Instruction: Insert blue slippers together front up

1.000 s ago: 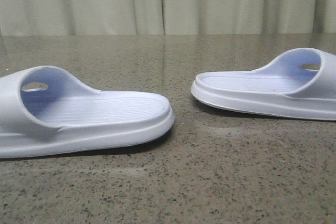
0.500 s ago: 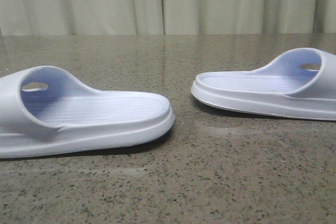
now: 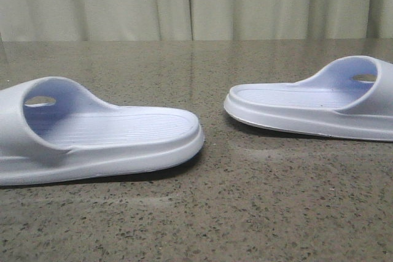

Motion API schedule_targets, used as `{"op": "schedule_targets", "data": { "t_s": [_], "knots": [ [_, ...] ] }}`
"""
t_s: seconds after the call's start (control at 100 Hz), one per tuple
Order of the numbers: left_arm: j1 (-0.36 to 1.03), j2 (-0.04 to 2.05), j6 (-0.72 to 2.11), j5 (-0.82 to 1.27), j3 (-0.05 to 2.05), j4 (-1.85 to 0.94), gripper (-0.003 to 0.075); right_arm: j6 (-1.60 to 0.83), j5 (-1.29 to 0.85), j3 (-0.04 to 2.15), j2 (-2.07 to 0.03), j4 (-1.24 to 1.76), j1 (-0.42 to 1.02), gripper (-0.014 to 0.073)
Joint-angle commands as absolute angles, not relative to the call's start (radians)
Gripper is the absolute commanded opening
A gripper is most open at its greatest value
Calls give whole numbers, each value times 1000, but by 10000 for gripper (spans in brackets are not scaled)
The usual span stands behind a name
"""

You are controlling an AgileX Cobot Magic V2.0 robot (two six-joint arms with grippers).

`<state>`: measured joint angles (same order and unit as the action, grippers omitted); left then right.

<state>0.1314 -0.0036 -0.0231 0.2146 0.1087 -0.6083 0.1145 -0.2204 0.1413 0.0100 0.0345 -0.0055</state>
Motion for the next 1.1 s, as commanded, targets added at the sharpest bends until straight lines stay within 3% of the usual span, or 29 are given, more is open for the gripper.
{"op": "schedule_targets", "data": {
  "t_s": [0.0,0.29,0.55,0.65,0.72,0.91,0.98,1.09],
  "knots": [
    [130,26,-33,206,204,-628,15,110,-241,235,0,46,-12,-106],
    [130,289,-33,405,413,-628,15,110,-460,461,-190,127,-12,-106],
    [130,442,-33,429,457,-661,16,110,-516,529,-323,178,-12,-104],
    [130,456,-27,427,457,-661,24,110,-514,529,-327,178,-12,-48],
    [130,457,-27,421,457,-661,64,110,-507,529,-327,178,-12,38],
    [130,457,-27,416,457,-668,295,110,-469,529,-327,178,-12,370],
    [130,458,-27,406,457,-668,374,110,-460,529,-327,178,-12,417],
    [130,458,-27,399,457,-672,453,110,-451,529,-327,178,-12,418]
  ]
}}
